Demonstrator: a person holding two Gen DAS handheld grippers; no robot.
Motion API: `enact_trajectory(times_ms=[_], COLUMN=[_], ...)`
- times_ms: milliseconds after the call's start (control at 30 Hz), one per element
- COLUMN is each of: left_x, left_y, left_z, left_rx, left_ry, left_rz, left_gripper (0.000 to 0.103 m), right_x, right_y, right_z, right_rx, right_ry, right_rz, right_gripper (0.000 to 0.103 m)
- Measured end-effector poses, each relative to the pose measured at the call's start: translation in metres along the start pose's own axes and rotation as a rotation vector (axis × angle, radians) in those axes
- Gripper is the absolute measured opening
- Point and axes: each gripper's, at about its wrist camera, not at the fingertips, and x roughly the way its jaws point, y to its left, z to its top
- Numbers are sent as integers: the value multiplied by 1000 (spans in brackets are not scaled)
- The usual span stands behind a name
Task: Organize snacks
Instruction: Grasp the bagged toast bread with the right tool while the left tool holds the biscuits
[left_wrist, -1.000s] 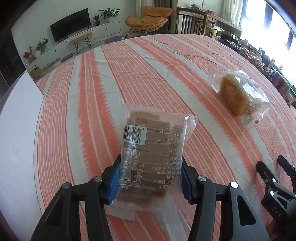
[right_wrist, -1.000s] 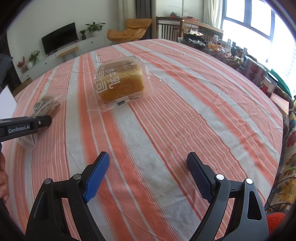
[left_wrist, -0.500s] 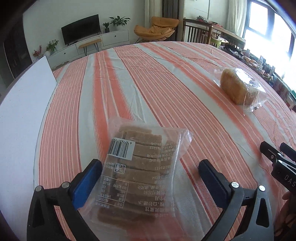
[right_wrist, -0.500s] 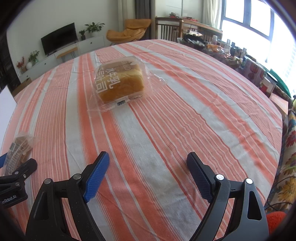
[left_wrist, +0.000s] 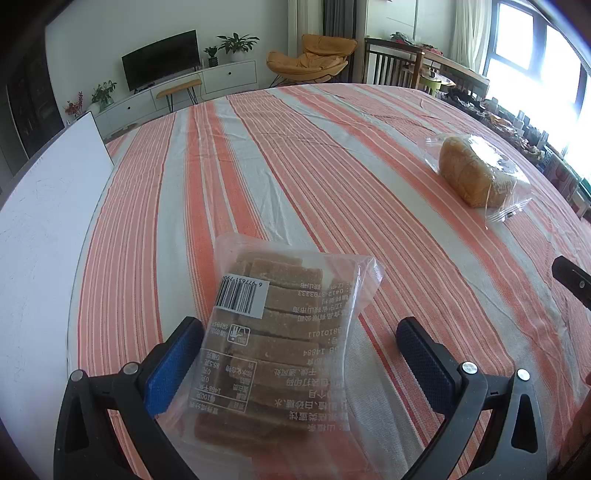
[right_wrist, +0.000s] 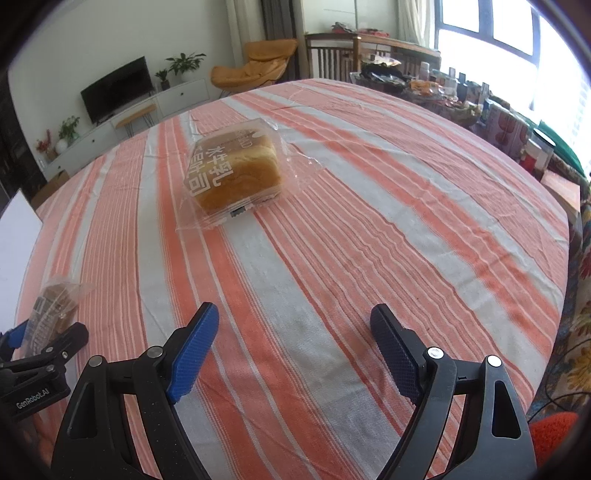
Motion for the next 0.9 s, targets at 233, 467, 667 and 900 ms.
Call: enact_trajectory(times_ms=[233, 467, 667, 900], left_x=[0, 0, 0, -1], left_y=[0, 0, 0, -2], left_z=[0, 0, 0, 0], left_rx=[0, 0, -1, 0], left_ry=[0, -1, 0, 0], left_rz=[0, 1, -2, 4], left_gripper=[103, 103, 103, 103], right_x=[-21, 66, 137, 83], right_y=[-23, 59, 82, 44], right_z=[59, 131, 105, 95], right_rx=[121, -200, -379, -223], right_ry=[-111, 175, 395, 326], right_rz=[114, 123, 16, 163], right_gripper=[88, 87, 79, 71])
